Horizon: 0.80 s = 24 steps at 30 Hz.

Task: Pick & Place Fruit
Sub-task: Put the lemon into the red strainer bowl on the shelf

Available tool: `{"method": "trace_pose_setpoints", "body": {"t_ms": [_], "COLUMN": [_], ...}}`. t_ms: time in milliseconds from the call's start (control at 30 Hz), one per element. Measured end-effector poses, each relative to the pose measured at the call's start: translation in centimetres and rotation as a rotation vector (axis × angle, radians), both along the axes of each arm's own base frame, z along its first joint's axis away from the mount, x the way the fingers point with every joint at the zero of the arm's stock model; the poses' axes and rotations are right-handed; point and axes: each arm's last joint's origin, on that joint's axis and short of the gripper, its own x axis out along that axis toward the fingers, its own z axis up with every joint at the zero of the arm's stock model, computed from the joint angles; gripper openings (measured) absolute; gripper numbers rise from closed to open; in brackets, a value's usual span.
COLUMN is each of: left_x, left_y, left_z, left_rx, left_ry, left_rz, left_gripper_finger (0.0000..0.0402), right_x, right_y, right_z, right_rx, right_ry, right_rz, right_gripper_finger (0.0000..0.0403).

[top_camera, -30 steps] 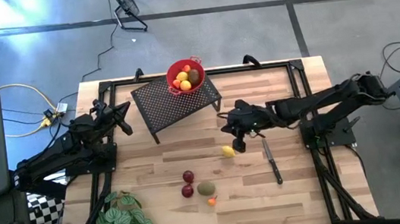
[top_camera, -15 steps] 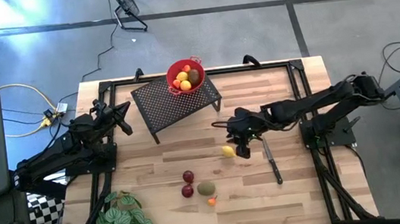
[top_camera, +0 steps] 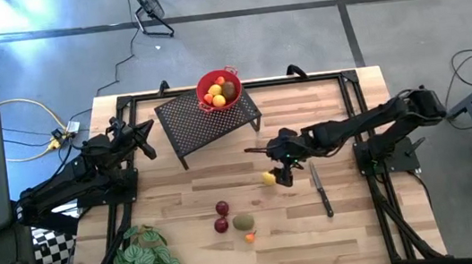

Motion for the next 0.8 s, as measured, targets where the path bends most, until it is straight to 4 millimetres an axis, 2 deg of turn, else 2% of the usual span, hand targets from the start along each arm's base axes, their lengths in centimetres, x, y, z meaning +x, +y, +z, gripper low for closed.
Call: {"method": "trace_pose_setpoints", "body": {"t_ms": [400,800], "left_x": [0.0,0.0], "left_y": [0.0,0.0], "left_z": [-0.3,-0.4], "left_rx": [-0.011,-0.017], "left_ry": [0.028,0.039], "left_rz": [0.001,0.001], "left_gripper_finger": [0.0000,0.0000], "right_x": [1.6,2.6], "right_y": [0.4,0.6], "right_z": [-4.2,-6.5], "right_rx": [0.090,0.137], "right_ry": [0.122,0.146], "right_rz": [-0.015,0.008], "right_gripper_finger": [0.0299,0.0300]}}
